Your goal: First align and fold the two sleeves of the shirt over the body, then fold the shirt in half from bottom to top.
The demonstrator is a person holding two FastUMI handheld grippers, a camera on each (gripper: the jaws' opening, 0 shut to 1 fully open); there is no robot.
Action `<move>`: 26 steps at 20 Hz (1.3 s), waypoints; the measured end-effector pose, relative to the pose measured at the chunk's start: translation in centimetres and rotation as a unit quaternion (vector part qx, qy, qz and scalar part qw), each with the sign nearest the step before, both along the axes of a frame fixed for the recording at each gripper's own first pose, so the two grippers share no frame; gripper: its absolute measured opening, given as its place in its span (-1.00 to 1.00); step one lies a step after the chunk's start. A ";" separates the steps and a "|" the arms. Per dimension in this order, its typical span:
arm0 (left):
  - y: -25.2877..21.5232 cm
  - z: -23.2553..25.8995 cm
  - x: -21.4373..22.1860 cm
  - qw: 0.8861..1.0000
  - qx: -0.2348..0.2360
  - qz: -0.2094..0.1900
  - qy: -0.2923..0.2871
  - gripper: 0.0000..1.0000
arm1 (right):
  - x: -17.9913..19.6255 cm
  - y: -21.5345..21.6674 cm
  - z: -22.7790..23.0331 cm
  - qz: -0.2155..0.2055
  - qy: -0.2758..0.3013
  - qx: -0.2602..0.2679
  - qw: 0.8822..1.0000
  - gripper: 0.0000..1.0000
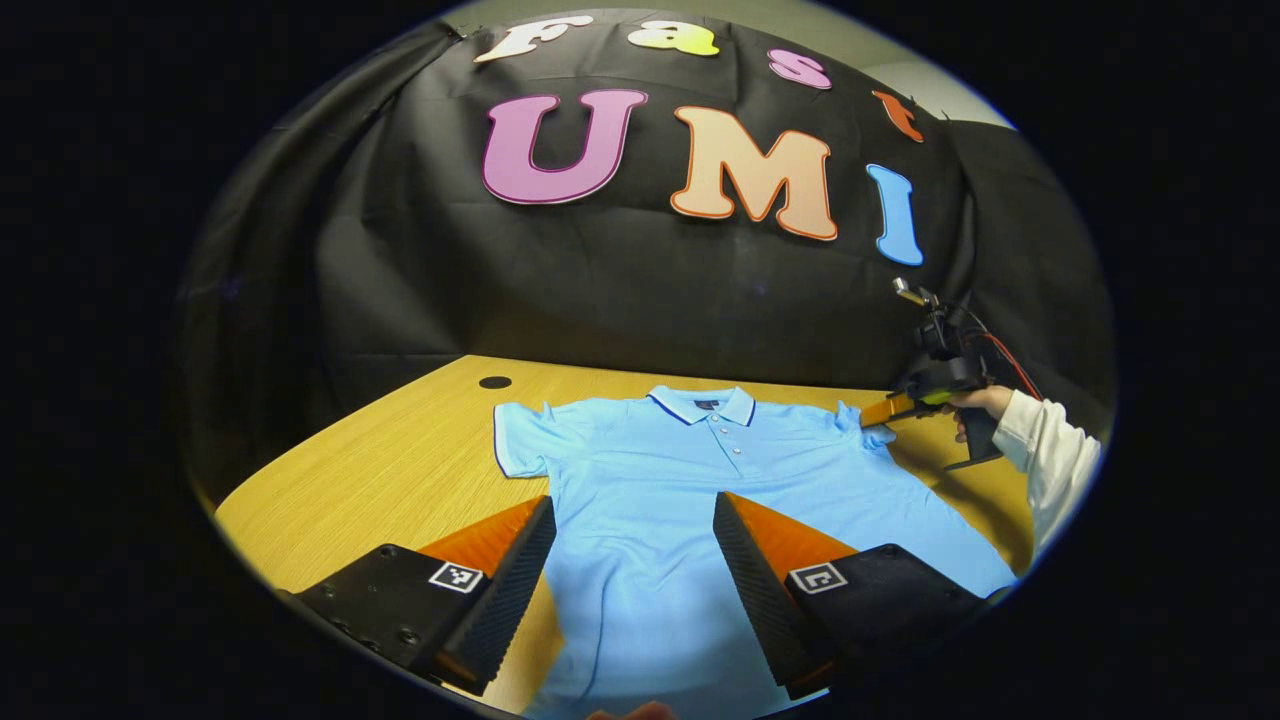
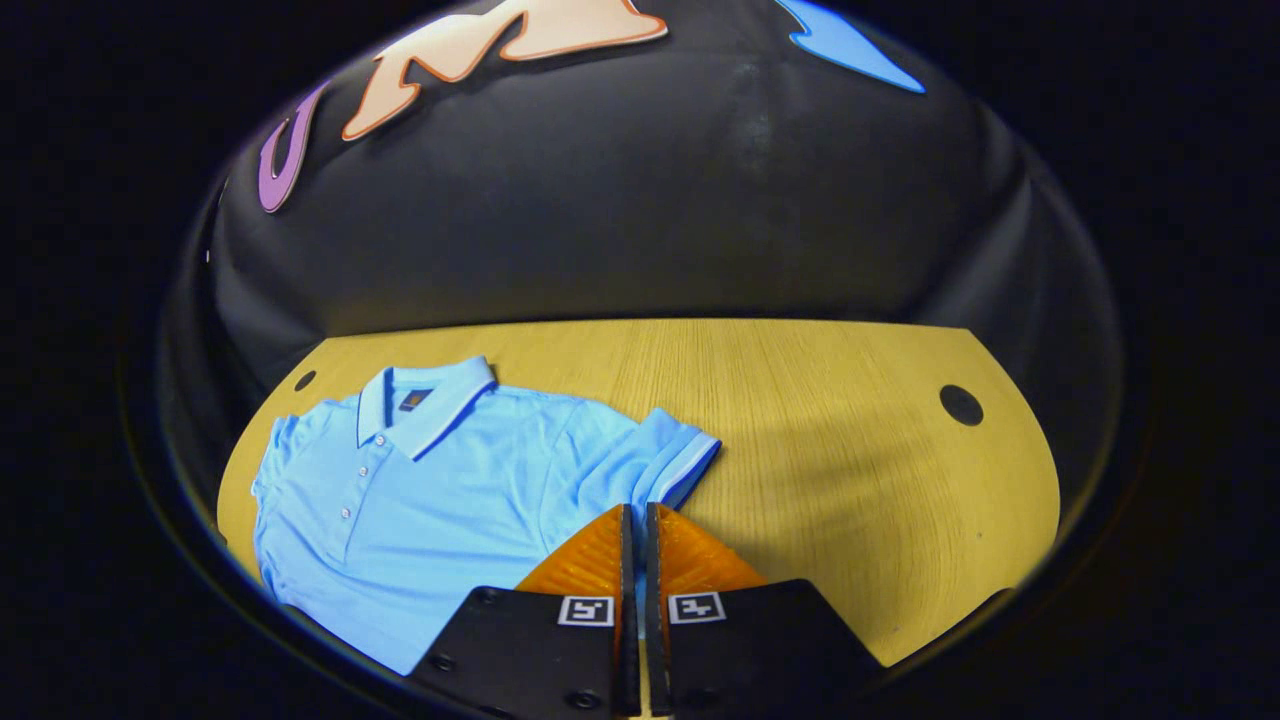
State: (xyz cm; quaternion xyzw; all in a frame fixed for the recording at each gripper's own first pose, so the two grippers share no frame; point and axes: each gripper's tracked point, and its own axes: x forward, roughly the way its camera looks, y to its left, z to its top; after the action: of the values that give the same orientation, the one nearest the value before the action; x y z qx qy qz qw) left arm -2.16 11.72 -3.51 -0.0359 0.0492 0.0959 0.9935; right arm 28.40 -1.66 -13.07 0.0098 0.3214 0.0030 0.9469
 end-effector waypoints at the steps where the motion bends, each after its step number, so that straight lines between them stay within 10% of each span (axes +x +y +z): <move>1: 0.1 0.0 0.0 1.000 0.001 0.000 0.000 0.89 | 0.1 0.9 0.9 0.004 -0.013 0.001 1.000 -0.89; 19: 1.5 -0.8 -1.1 1.000 -0.008 0.016 0.003 0.89 | -2.9 18.4 -0.6 0.156 -0.020 0.105 0.982 -0.84; 24: 1.7 -1.0 -0.7 1.000 -0.028 0.013 0.003 0.89 | -4.8 20.3 -0.7 0.177 0.011 0.149 0.973 -0.20; 26: 2.0 -1.2 -0.3 0.999 -0.040 0.013 0.007 0.89 | -5.8 20.2 -0.1 0.187 0.006 0.143 0.972 0.61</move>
State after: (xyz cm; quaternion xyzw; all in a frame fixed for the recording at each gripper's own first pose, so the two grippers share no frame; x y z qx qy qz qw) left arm -2.48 13.70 -4.72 -0.0759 0.0591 0.1073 0.9896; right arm 22.62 18.55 -13.22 0.0844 0.3194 0.2260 0.9164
